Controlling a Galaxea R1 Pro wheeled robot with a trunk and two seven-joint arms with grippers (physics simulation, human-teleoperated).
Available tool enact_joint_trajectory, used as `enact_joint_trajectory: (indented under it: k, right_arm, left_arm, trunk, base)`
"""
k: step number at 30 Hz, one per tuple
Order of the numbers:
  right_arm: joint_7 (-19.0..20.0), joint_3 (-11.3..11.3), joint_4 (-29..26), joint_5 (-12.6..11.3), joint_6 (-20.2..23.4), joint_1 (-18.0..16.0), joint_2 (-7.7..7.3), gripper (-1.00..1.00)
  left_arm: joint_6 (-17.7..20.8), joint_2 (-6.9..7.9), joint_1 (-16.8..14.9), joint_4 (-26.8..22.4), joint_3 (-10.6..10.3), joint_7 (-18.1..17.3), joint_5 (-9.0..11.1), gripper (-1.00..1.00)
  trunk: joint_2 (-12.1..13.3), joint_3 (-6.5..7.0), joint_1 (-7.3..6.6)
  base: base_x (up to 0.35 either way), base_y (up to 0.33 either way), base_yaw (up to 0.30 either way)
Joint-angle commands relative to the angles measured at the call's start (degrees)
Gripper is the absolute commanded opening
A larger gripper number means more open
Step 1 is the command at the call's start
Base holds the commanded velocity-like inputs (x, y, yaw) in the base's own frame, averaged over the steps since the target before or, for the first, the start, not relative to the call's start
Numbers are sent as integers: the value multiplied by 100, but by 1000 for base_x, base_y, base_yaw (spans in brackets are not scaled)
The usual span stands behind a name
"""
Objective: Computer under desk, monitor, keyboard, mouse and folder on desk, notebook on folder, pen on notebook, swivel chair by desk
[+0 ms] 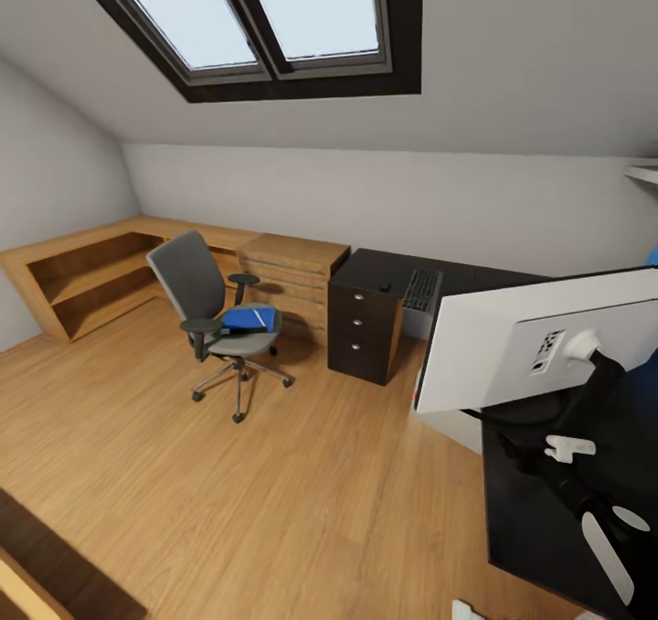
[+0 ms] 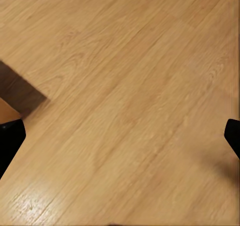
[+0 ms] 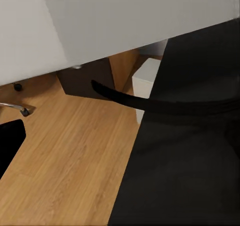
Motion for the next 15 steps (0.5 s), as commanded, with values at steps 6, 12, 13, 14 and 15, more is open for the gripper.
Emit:
enact_joint_trajectory:
  k: [6, 12, 13, 14, 15]
  right_arm:
    - [35, -5, 8, -45, -11, -5, 0, 100]
    - [35, -5, 8, -45, -13, -5, 0, 100]
    - [35, -5, 8, -45, -13, -5, 0, 100]
    - [35, -5, 8, -45, -13, -5, 0, 100]
    - [35, -5, 8, -45, -13, -5, 0, 100]
  left_arm:
    - [-16, -2, -2, 0, 15, 5, -2, 100]
    - [-16, -2, -2, 1, 17, 6, -2, 100]
    - [-16, -2, -2, 1, 16, 6, -2, 100]
    - [-16, -2, -2, 1, 16, 6, -2, 100]
    - [-16, -2, -2, 1, 16, 5, -2, 100]
  trunk:
    - [-5, 25, 1]
    - [-5, 39, 1]
    - [-5, 40, 1]
    - [-5, 40, 1]
    - [-5, 41, 1]
  base:
    - [0, 0, -144]
    - [0, 0, -58]
    - [0, 0, -20]
    - [0, 0, -13]
    - [-5, 0, -10]
